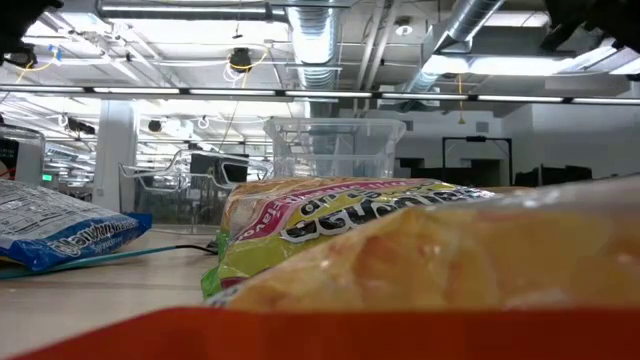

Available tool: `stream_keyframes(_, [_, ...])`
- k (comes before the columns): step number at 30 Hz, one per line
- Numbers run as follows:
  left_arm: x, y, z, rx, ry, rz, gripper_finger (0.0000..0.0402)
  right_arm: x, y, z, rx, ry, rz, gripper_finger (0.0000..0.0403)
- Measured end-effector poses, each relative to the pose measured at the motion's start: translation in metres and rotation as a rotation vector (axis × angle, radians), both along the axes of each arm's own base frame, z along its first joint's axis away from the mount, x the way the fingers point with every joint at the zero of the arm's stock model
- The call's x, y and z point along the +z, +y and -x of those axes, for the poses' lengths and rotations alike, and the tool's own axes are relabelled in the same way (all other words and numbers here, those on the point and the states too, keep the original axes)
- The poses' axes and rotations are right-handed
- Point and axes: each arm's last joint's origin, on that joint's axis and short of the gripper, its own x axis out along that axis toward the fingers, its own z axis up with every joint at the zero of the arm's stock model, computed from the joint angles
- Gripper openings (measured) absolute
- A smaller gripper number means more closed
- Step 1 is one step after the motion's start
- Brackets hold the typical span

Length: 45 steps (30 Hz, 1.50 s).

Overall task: Pick & Place Food Item
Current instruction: Put the golden seasoning bottle into the transparent bin

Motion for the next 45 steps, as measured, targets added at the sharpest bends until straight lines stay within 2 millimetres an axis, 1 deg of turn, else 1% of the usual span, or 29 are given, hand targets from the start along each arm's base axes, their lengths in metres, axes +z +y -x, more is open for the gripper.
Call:
stream_keyframes(5, [0.019, 0.001, -0.018, 0.06, 0.053, -0.02, 0.0283, -0.004, 0.004, -0.003, 0.073, 0.051, 0.013, 0.0154])
stream_keyframes(8, [0.037, 0.003, -0.031, 0.148, 0.113, -0.014, 0.0322, -0.002, 0.006, -0.002, 0.095, 0.035, 0.015, 0.0154])
stream_keyframes(10, [0.053, 0.005, -0.04, 0.226, 0.198, -0.008, 0.0341, -0.001, 0.007, -0.001, 0.103, 0.025, 0.017, 0.0154])
stream_keyframes(13, [0.081, 0.008, -0.053, 0.336, 0.377, -0.004, 0.0362, 0.003, 0.007, 0.001, 0.102, 0.021, 0.017, 0.0154])
stream_keyframes(17, [0.114, 0.01, -0.068, 0.431, 0.593, -0.021, 0.038, 0.002, 0.007, 0.0, 0.112, 0.038, 0.003, 0.0154])
stream_keyframes(21, [0.138, 0.011, -0.076, 0.44, 0.788, -0.064, 0.0387, 0.001, 0.007, -0.001, 0.123, 0.056, -0.01, 0.0154])
stream_keyframes(24, [0.147, 0.011, -0.077, 0.425, 0.966, -0.062, 0.0385, 0.001, 0.007, -0.001, 0.126, 0.054, -0.015, 0.0154])
stream_keyframes(26, [0.149, 0.011, -0.077, 0.41, 1.078, -0.025, 0.0382, 0.001, 0.007, -0.001, 0.128, 0.051, -0.016, 0.0154])
stream_keyframes(29, [0.148, 0.011, -0.075, 0.389, 1.21, 0.076, 0.038, 0.001, 0.007, -0.001, 0.128, 0.05, -0.016, 0.0154])
stream_keyframes(31, [0.14, 0.01, -0.074, 0.377, 1.311, 0.158, 0.038, 0.002, 0.007, -0.001, 0.128, 0.046, -0.016, 0.0154])
stream_keyframes(34, [0.122, 0.007, -0.073, 0.374, 1.498, 0.266, 0.0379, 0.003, 0.007, 0.0, 0.128, 0.037, -0.015, 0.0154])
stream_keyframes(38, [0.101, -0.003, -0.073, 0.394, 1.746, 0.36, 0.0379, 0.011, 0.007, 0.003, 0.129, 0.015, -0.013, 0.0154])
stream_keyframes(41, [0.09, -0.013, -0.077, 0.425, 1.886, 0.396, 0.0379, 0.015, 0.007, 0.005, 0.148, 0.008, 0.007, 0.0154])
stream_keyframes(45, [0.076, -0.028, -0.085, 0.475, 2.018, 0.424, 0.0379, 0.017, 0.008, 0.006, 0.162, 0.002, 0.031, 0.0154])
